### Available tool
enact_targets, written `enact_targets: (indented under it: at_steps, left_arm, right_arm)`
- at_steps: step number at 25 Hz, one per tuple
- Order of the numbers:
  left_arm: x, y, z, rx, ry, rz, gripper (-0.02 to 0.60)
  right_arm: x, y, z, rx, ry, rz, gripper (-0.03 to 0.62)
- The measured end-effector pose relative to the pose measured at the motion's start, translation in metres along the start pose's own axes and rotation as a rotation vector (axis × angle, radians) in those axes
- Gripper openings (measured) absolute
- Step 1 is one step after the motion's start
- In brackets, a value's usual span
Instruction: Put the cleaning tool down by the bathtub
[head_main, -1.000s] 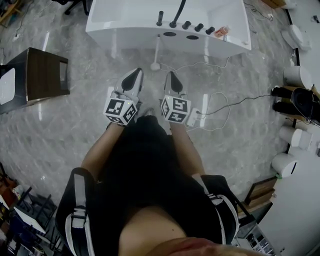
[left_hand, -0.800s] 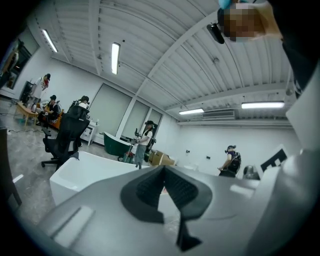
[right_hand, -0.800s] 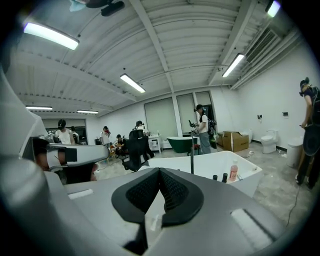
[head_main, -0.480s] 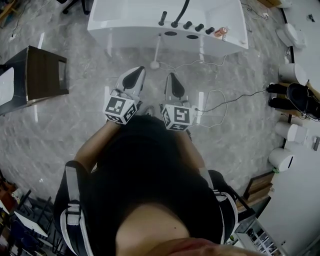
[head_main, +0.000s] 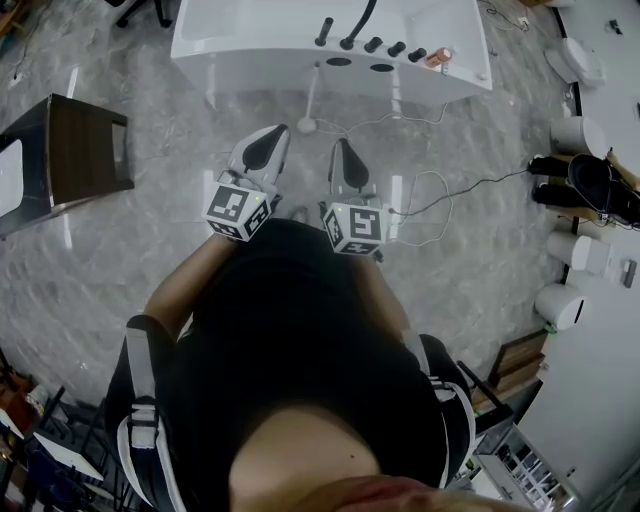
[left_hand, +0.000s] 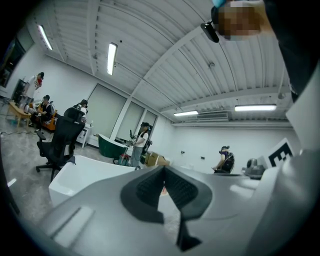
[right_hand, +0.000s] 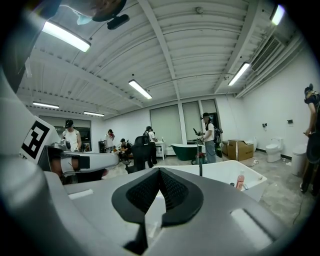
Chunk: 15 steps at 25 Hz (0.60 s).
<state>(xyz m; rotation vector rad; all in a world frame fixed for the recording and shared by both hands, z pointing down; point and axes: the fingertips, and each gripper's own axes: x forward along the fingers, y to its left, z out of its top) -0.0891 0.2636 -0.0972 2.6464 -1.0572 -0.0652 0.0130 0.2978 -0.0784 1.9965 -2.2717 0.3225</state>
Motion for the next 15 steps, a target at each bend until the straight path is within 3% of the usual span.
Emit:
enact_targets:
  at_steps: [15]
  left_arm:
    - [-0.0019, -0.0011, -0.0075, -0.004, 0.023, -0.027, 0.009]
  right_arm:
    - [0.0030, 0.0057, -0.0010, -0.009, -0.003, -0.011, -0.001]
